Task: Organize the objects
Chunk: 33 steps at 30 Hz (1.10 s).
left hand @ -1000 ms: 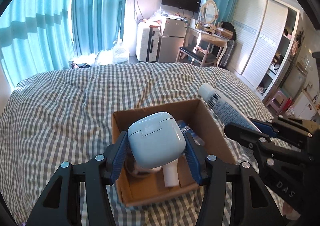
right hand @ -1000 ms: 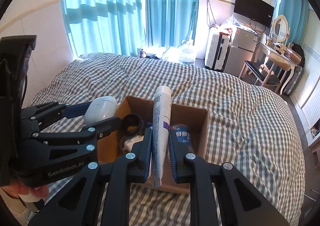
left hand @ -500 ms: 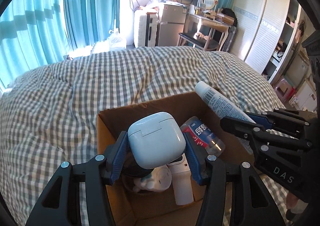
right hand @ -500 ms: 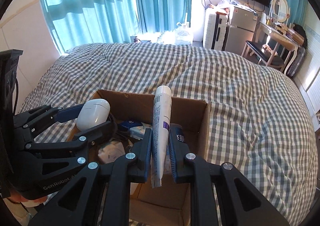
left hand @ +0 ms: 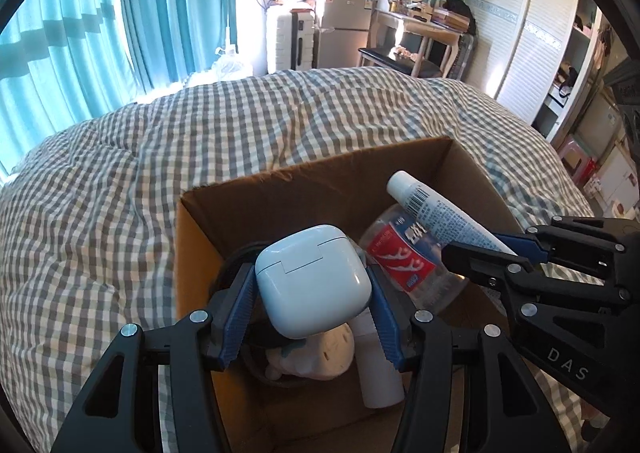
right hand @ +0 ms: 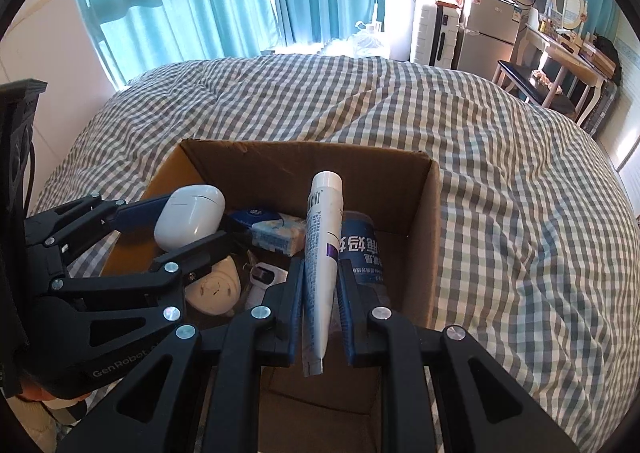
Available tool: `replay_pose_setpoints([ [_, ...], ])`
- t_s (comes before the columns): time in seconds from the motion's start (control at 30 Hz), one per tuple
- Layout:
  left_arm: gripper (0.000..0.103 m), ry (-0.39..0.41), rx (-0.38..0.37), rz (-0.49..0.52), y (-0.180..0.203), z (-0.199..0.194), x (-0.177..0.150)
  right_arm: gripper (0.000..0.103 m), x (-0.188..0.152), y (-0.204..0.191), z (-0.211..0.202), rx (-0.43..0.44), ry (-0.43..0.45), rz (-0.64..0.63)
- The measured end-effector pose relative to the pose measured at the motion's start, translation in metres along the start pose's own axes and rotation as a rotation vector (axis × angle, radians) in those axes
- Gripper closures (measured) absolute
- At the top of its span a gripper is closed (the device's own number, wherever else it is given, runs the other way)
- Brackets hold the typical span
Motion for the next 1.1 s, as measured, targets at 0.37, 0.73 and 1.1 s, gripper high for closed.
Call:
replay_pose_setpoints([
  [0.37,0.027,0.026,-0.002,-0.019,-0.002,-0.011,-0.007,0.068,-0.003,0.005,-0.017,0.001,0.030,0.060],
  [0.73,0.020,0.091,0.044,-0.060,-0.022,-0.056,0.008,0.041,0.012,0.010,-0.059,-0.040,0.096,0.085],
  [1.1,0.010,0.240,0.114,-0.113,-0.038,-0.140,0.019,0.024,0.018,0.006,-0.135,-0.075,0.218,0.127],
])
Point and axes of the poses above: each gripper's, at about its wrist camera, not at the fingertips, and z roughly the way its jaws point, y to its right, x to its top, the point moved 6 cm from there along z, roughly the way its jaws point, and after that the axes turned 11 degrees about -y, right-handed, at the moved point
